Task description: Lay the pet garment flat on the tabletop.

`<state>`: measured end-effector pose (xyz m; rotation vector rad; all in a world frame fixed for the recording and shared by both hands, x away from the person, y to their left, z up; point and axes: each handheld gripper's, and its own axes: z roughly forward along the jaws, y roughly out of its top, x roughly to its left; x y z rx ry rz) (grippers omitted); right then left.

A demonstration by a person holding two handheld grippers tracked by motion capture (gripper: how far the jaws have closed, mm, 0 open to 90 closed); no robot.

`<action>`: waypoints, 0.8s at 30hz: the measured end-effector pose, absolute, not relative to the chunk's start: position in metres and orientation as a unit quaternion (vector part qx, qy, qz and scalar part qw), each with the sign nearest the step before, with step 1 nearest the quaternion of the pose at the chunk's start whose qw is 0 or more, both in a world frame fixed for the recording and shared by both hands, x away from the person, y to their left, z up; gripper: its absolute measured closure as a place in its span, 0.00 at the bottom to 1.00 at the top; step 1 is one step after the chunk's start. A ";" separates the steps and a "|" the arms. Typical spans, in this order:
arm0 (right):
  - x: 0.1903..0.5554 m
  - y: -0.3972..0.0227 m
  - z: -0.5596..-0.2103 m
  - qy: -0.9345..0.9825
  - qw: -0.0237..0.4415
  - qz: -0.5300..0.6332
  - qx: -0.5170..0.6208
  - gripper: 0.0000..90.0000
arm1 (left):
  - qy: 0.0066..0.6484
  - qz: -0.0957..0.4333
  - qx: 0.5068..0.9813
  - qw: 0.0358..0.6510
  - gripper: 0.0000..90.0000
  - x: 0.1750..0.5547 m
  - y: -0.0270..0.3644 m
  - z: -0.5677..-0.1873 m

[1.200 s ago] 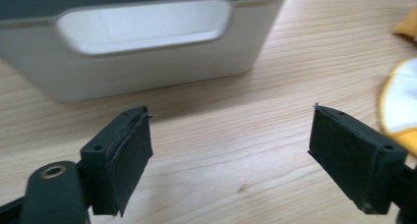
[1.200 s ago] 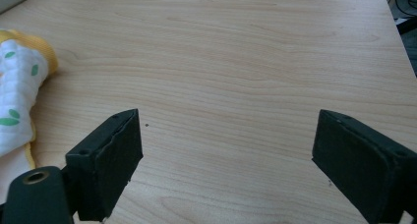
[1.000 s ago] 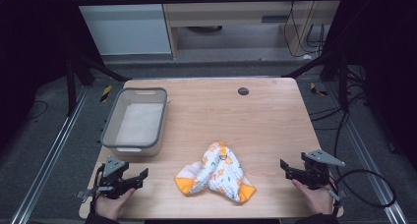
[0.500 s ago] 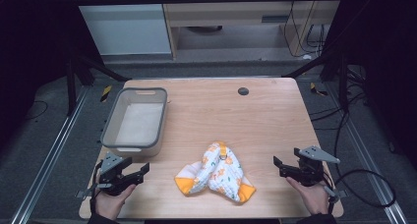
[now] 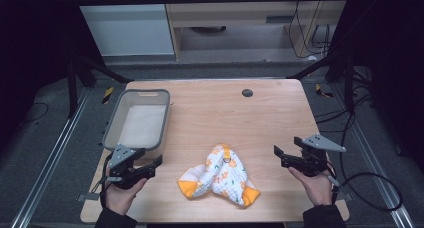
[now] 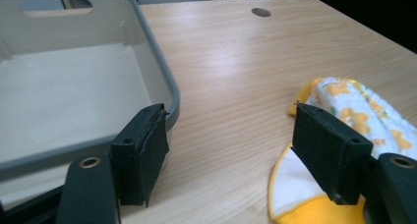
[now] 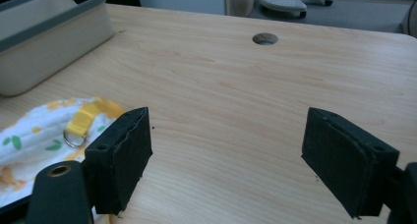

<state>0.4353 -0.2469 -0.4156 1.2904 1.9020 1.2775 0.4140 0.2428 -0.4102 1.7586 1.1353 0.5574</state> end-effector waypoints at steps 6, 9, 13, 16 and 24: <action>0.442 -0.236 -0.409 0.702 0.245 0.479 0.466 0.22 | 0.450 0.225 0.724 0.472 0.32 0.425 0.220 -0.404; 0.445 -0.229 -0.410 0.708 0.240 0.480 0.460 0.23 | 0.444 0.224 0.727 0.473 0.32 0.431 0.210 -0.402; 0.448 -0.223 -0.414 0.712 0.233 0.479 0.457 0.24 | 0.437 0.225 0.732 0.471 0.33 0.439 0.199 -0.403; 0.449 -0.219 -0.418 0.719 0.227 0.475 0.454 0.26 | 0.429 0.226 0.741 0.465 0.33 0.442 0.192 -0.407; 0.450 -0.206 -0.429 0.736 0.213 0.464 0.444 0.30 | 0.427 0.213 0.752 0.456 0.33 0.451 0.178 -0.419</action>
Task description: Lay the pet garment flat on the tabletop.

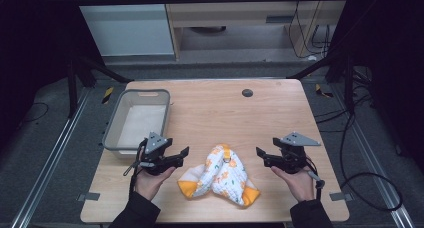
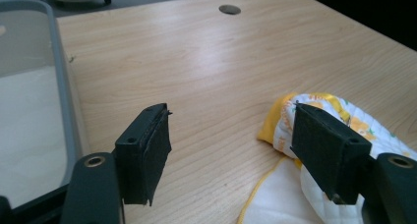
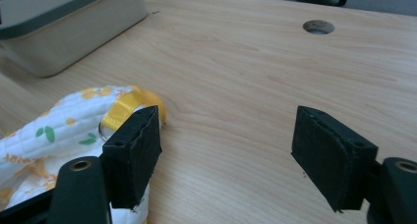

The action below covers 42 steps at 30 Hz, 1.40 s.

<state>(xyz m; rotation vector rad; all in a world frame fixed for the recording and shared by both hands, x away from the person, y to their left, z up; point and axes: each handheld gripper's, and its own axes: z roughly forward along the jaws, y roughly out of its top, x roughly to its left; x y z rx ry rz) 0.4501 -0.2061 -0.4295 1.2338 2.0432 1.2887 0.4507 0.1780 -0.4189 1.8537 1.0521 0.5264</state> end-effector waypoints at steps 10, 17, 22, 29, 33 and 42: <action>0.452 -0.184 -0.440 0.760 0.191 0.454 0.424 0.36 | 0.414 0.193 0.772 0.443 0.34 0.454 0.157 -0.431; 0.453 -0.175 -0.448 0.772 0.175 0.446 0.418 0.40 | 0.404 0.179 0.785 0.435 0.34 0.456 0.144 -0.439; 0.453 -0.168 -0.452 0.779 0.167 0.442 0.411 0.43 | 0.394 0.167 0.795 0.430 0.35 0.457 0.136 -0.442; 0.454 -0.162 -0.461 0.791 0.152 0.434 0.404 0.47 | 0.388 0.151 0.803 0.427 0.36 0.460 0.122 -0.446; 0.455 -0.159 -0.465 0.795 0.145 0.430 0.402 0.49 | 0.387 0.149 0.808 0.418 0.37 0.463 0.114 -0.452; 0.458 -0.151 -0.475 0.809 0.128 0.418 0.393 0.56 | 0.384 0.128 0.819 0.408 0.46 0.464 0.109 -0.464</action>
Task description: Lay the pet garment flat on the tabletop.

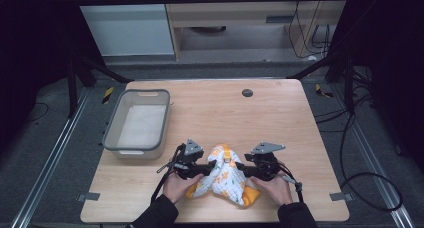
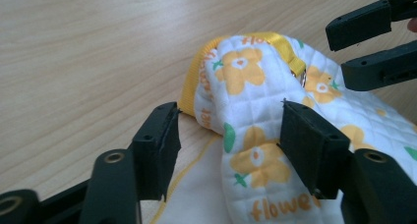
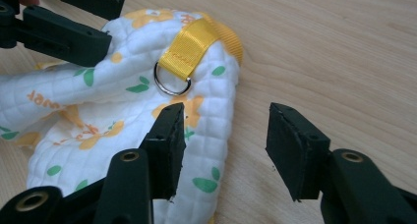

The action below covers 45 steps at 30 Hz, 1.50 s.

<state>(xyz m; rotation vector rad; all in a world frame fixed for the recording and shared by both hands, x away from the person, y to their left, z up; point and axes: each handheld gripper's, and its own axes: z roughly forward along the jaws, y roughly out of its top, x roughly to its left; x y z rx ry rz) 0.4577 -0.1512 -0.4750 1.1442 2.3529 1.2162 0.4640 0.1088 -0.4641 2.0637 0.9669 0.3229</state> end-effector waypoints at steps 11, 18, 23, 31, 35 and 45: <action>0.461 -0.149 -0.485 0.810 0.085 0.417 0.403 0.75 | 0.388 0.074 0.831 0.393 0.75 0.467 0.108 -0.475; 0.461 -0.148 -0.486 0.816 0.076 0.416 0.394 0.90 | 0.379 0.071 0.836 0.392 0.97 0.467 0.112 -0.474; 0.459 -0.150 -0.482 0.812 0.070 0.424 0.395 0.94 | 0.371 0.074 0.835 0.399 0.98 0.464 0.115 -0.469; 0.448 -0.156 -0.464 0.800 0.088 0.457 0.379 0.95 | 0.355 0.112 0.823 0.429 0.99 0.448 0.120 -0.442; 0.442 -0.161 -0.451 0.790 0.102 0.479 0.369 0.95 | 0.349 0.125 0.816 0.443 0.99 0.442 0.121 -0.431; 0.435 -0.170 -0.401 0.755 0.146 0.536 0.348 0.95 | 0.330 0.155 0.794 0.487 0.99 0.443 0.117 -0.379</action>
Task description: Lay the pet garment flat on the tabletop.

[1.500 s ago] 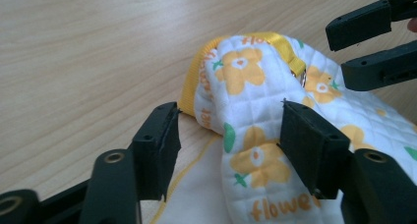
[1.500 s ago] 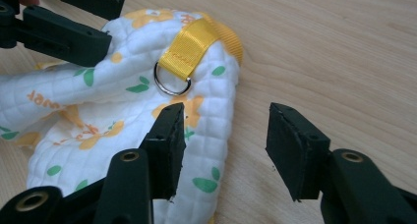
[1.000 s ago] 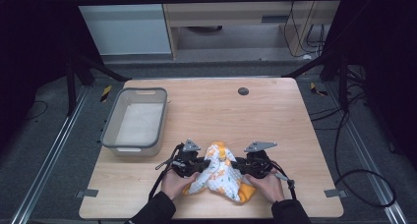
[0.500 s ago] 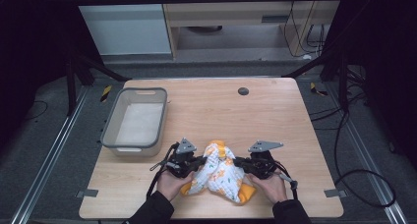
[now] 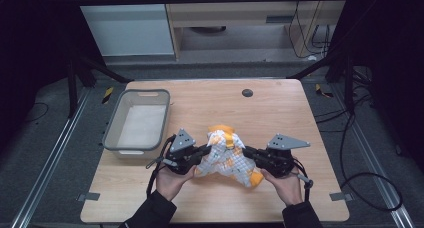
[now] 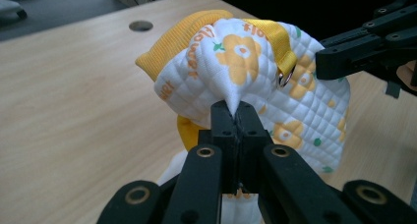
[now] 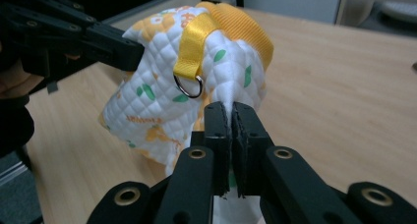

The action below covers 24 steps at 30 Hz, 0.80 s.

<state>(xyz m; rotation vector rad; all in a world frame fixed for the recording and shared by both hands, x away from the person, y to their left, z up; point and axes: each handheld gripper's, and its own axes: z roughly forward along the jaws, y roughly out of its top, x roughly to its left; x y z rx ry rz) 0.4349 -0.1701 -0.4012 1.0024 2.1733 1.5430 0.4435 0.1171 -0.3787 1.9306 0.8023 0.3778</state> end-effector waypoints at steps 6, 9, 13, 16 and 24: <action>0.460 -0.166 -0.385 0.727 0.191 0.547 0.369 0.94 | 0.344 0.186 0.780 0.488 0.98 0.469 0.107 -0.358; 0.486 -0.161 -0.388 0.711 0.226 0.539 0.392 0.92 | 0.365 0.212 0.776 0.469 0.97 0.495 0.099 -0.360; 0.517 -0.151 -0.404 0.715 0.273 0.480 0.428 0.81 | 0.399 0.239 0.766 0.443 0.71 0.524 0.093 -0.379; 0.520 -0.152 -0.410 0.725 0.282 0.461 0.428 0.75 | 0.403 0.250 0.760 0.445 0.52 0.525 0.101 -0.386; 0.490 -0.174 -0.395 0.737 0.288 0.467 0.394 0.62 | 0.397 0.255 0.756 0.454 0.38 0.500 0.137 -0.388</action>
